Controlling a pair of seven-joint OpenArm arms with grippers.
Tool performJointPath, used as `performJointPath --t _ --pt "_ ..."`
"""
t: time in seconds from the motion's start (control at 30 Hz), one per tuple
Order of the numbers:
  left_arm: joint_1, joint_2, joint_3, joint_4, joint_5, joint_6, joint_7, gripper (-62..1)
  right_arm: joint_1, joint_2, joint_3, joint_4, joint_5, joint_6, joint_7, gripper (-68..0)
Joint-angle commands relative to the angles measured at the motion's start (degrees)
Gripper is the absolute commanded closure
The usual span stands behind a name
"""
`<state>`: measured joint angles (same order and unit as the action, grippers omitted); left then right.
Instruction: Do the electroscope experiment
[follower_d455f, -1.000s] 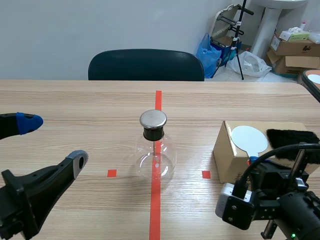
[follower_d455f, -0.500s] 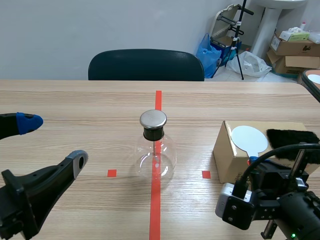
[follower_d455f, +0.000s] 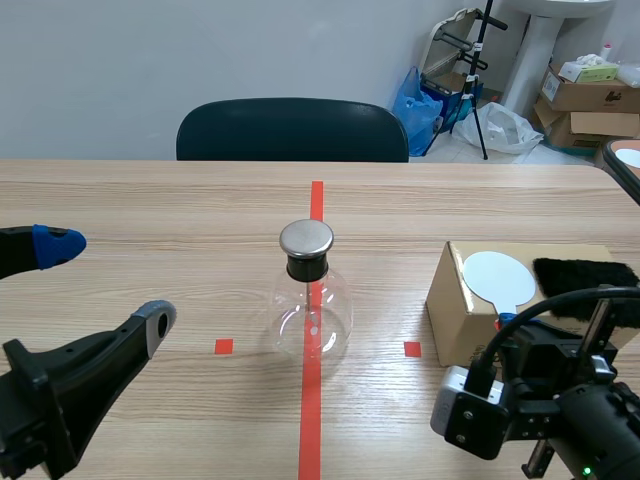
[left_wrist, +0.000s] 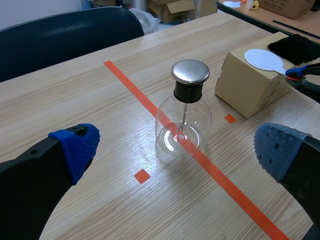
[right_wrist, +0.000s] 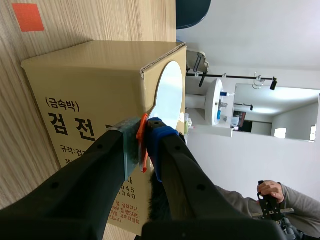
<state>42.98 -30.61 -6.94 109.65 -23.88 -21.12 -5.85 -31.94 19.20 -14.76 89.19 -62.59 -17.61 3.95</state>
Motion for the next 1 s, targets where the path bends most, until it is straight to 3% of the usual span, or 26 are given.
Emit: performJointPath --t 0.0,0.8,0.97 --pt "-0.31 0.28 0.15 0.66 -0.37 -0.07 -0.83 -62.3 0.68 0.17 0.44 0.37 -0.07 -0.37 0.07 -1.1" --pt "-0.31 0.26 0.15 0.66 -0.37 -0.07 -0.81 -62.3 0.55 0.20 0.61 0.37 -0.07 -0.44 -0.04 -1.1" --pt "-0.31 0.26 0.15 0.66 -0.37 -0.07 -0.79 -62.3 0.52 0.35 0.59 0.37 -3.69 -0.52 0.66 -1.1"
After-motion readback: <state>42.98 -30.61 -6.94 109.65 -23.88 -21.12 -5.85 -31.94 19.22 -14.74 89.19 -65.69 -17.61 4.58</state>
